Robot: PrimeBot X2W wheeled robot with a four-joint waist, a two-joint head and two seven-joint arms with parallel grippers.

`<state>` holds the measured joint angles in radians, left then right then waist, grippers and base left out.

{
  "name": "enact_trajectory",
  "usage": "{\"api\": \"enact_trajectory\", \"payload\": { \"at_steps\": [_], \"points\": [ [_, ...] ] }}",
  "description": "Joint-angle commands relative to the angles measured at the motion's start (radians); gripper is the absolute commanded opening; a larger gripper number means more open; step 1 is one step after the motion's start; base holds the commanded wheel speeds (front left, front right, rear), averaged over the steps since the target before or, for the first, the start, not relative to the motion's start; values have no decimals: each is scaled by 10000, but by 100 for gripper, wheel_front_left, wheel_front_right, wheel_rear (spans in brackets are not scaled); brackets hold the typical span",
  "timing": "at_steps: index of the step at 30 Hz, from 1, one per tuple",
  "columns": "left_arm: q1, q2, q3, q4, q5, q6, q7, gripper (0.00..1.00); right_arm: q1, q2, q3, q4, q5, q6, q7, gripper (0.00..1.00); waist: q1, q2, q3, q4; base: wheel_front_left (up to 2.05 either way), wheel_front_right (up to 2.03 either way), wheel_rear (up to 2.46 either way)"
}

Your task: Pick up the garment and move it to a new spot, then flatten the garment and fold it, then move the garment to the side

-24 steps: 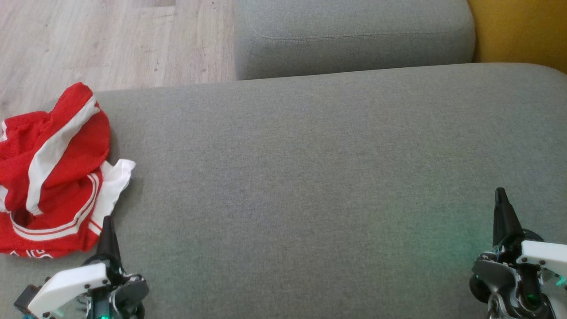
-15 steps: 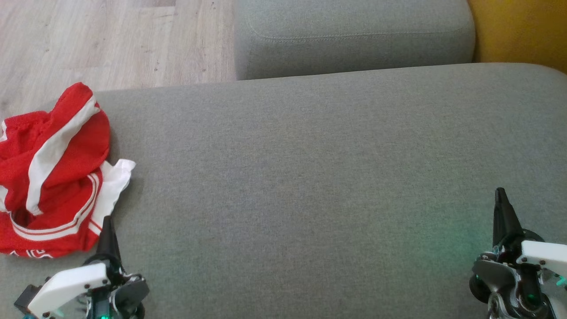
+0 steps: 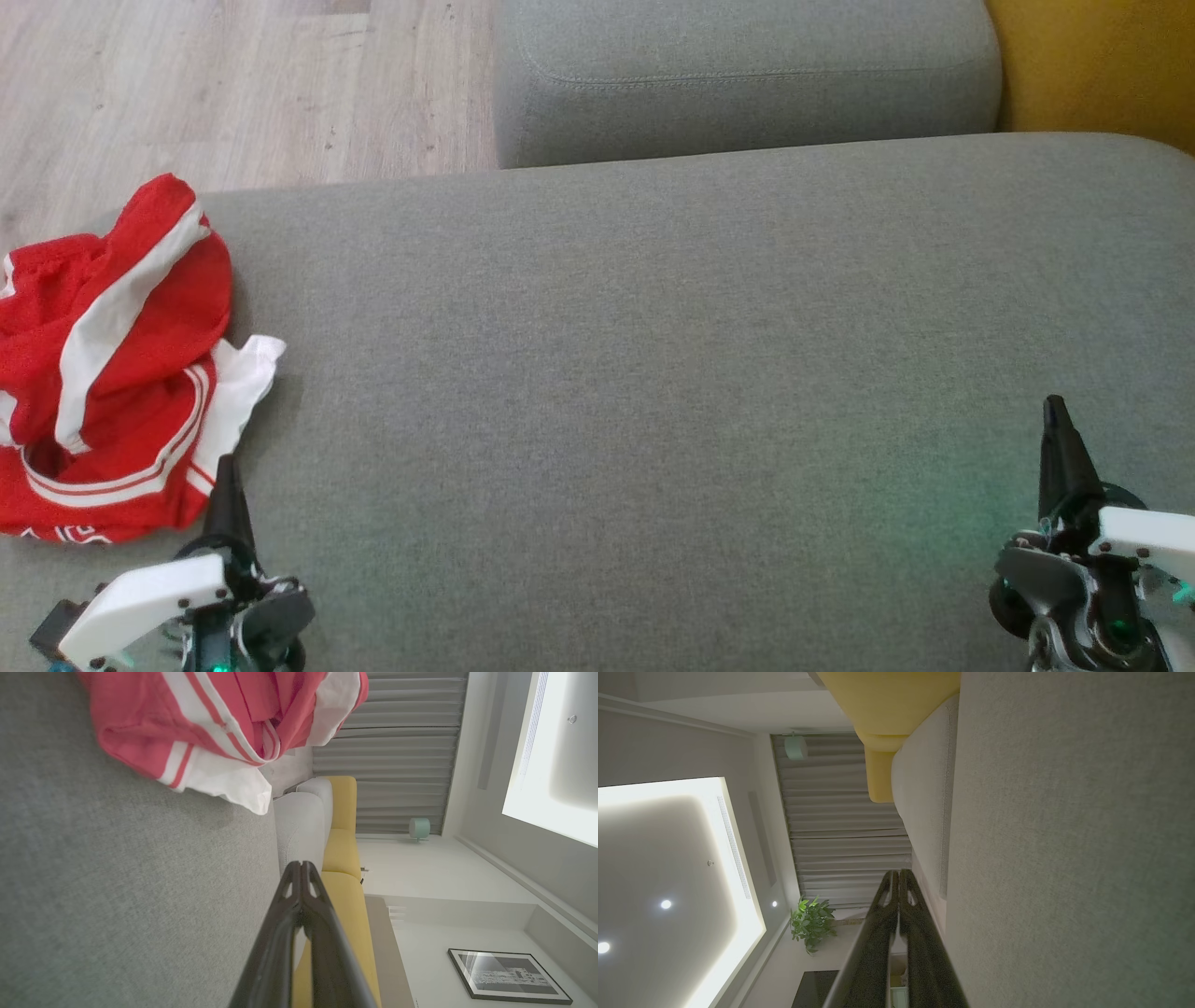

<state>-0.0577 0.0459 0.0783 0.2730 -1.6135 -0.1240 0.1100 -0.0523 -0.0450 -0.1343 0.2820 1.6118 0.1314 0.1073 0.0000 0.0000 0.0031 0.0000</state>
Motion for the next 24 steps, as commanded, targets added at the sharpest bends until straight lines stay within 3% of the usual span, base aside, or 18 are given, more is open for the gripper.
{"api": "enact_trajectory", "payload": {
  "at_steps": [1, 24],
  "points": [
    [-503, 43, 352, -281, 46, -67, 30, 0, -556, -52, 207, -372, -29, -7, 58, 0, 0, 0, 0, 0, 0, 0, 0],
    [-503, 43, 352, -281, 46, -67, 30, 0, -556, -52, 208, -372, -29, -7, 57, 0, 0, 0, 0, 0, 0, 0, 0]
  ]
}}
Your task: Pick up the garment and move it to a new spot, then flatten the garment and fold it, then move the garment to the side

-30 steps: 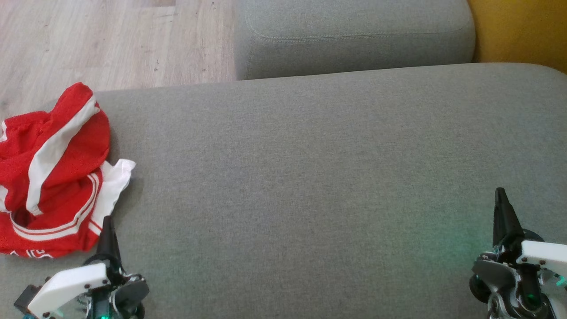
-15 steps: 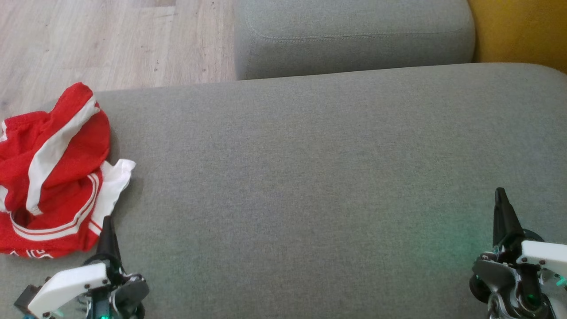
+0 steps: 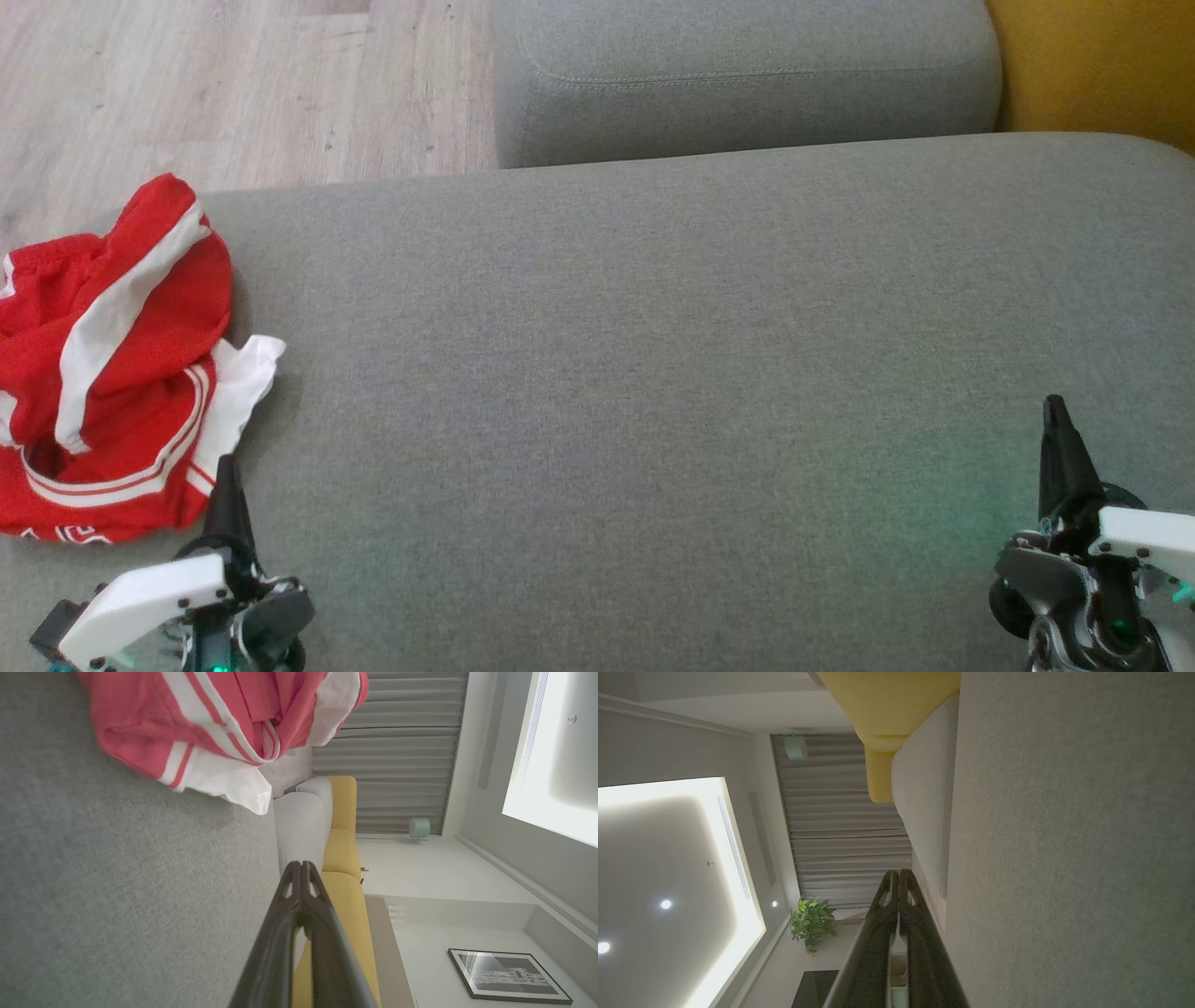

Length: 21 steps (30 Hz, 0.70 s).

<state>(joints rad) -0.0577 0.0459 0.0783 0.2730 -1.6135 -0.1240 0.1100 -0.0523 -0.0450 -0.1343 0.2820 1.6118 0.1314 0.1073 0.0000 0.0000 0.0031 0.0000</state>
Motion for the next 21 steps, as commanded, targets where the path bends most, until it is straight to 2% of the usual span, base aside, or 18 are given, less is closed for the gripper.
{"api": "enact_trajectory", "payload": {
  "at_steps": [1, 21],
  "points": [
    [-503, 43, 352, -281, 46, -67, 30, 0, -556, -52, 208, -372, -29, -7, 57, 0, 0, 0, 0, 0, 0, 0, 0],
    [-503, 43, 352, -281, 46, -67, 30, 0, -556, -52, 208, -372, -29, -7, 57, 0, 0, 0, 0, 0, 0, 0, 0]
  ]
}}
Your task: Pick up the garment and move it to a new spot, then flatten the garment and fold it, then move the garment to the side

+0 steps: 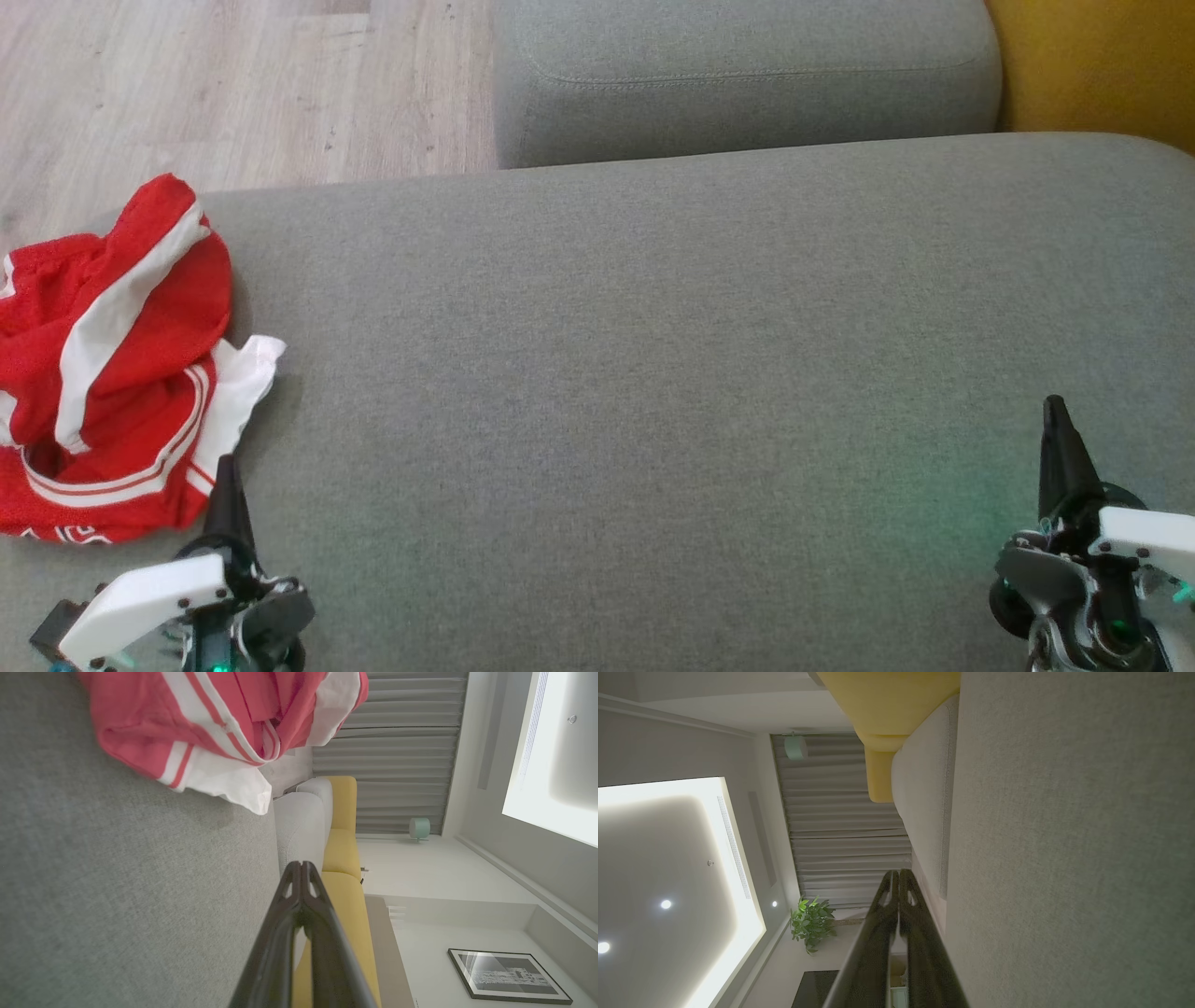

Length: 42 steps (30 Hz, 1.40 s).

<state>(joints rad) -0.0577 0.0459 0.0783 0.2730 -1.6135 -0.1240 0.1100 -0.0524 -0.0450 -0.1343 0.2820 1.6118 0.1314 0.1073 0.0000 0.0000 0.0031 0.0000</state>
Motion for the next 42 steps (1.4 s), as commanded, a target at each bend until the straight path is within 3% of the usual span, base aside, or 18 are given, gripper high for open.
{"api": "enact_trajectory", "payload": {
  "at_steps": [1, 10, 11, 17, 28, 42],
  "points": [
    [-503, 43, 352, -281, 46, -67, 30, 0, -555, -52, 208, -372, -29, -7, 57, 0, 0, 0, 0, 0, 0, 0, 0],
    [-503, 43, 352, -281, 46, -67, 30, 0, -555, -52, 208, -372, -29, -7, 57, 0, 0, 0, 0, 0, 0, 0, 0],
    [-2, 0, 0, -1, 1, 0, -1, 100, -2, 0, 3, -1, 0, 0, 0, 100, 0, 0, 0, 0, 0, 0, 0],
    [342, -15, -95, 623, 11, 9, -21, 100, 333, 51, 51, 642, 2, 0, -17, 100, 0, 0, 5, 0, 0, 0, 0],
    [172, -10, -229, 518, 681, 2, -348, 100, 79, 19, 610, 568, -298, -1, -347, 100, 0, 0, 43, 6, 0, 0, 0],
    [12, -3, -502, 111, 2653, 131, -794, 100, -206, 24, 1050, 576, -2448, -2, -790, 100, 0, 0, 90, 72, 0, 0, 0]
  ]
}}
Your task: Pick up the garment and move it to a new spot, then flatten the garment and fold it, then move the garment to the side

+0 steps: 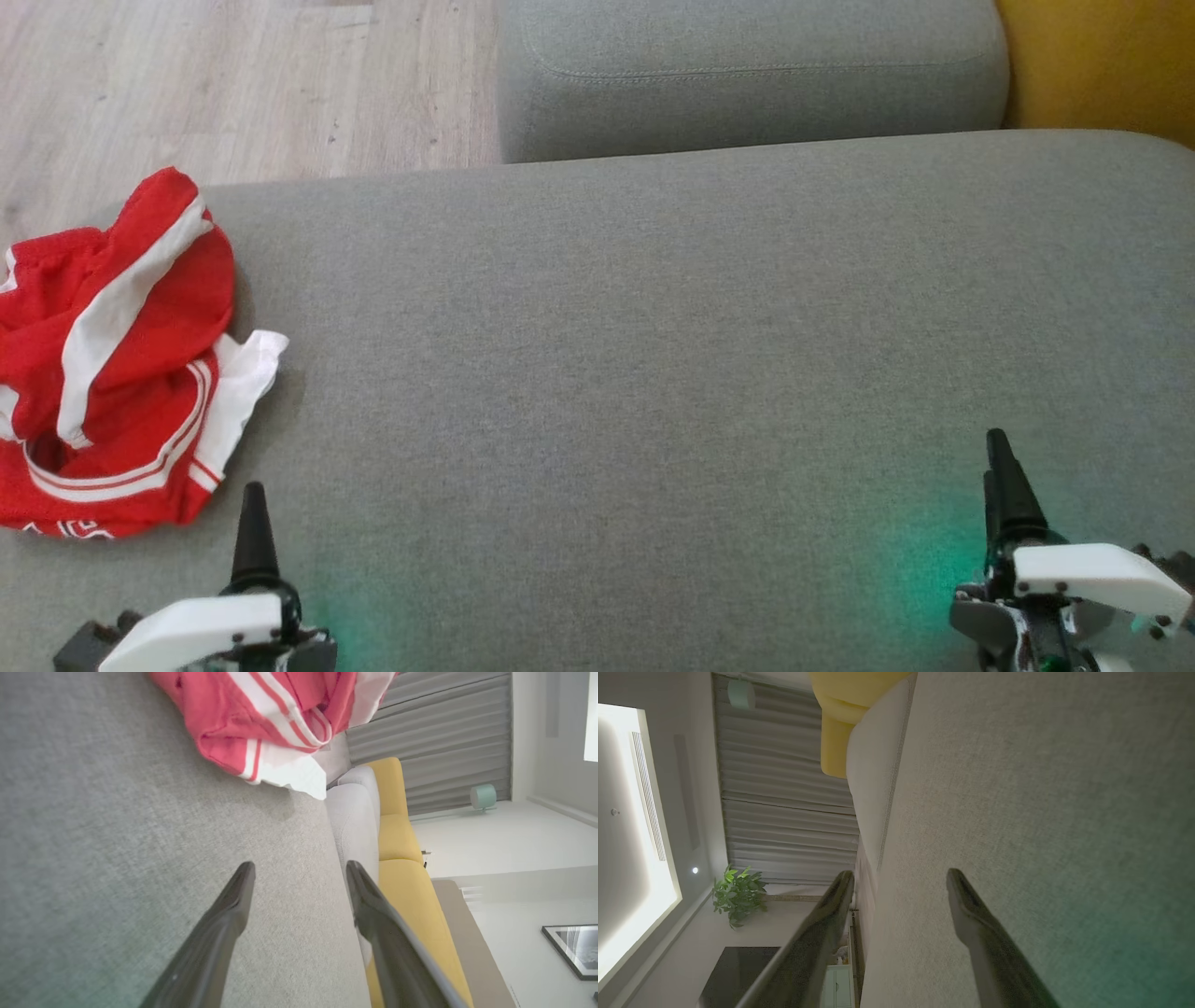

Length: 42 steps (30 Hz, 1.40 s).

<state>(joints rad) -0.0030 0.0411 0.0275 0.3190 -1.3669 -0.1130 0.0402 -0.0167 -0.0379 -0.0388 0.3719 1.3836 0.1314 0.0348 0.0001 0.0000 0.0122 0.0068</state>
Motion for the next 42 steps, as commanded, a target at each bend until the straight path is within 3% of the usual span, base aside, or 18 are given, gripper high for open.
{"api": "enact_trajectory", "payload": {
  "at_steps": [1, 12, 42],
  "points": [
    [-543, 45, -24, -388, 334, 43, -126, 100, -578, -47, 141, -326, -357, -2, -94, 100, 0, 0, -1, 11, 0, 0, 0],
    [-594, 51, -314, -739, 1792, 268, -452, 100, -723, -53, 613, -388, -2180, -2, -418, 100, 0, 0, -5, 82, 0, 0, 0],
    [-854, 64, -986, -1250, 5478, 734, -1313, 100, -1191, -76, 1792, -349, -5825, -4, -1272, 100, 0, 0, -61, 220, 0, 0, 0]
  ]
}}
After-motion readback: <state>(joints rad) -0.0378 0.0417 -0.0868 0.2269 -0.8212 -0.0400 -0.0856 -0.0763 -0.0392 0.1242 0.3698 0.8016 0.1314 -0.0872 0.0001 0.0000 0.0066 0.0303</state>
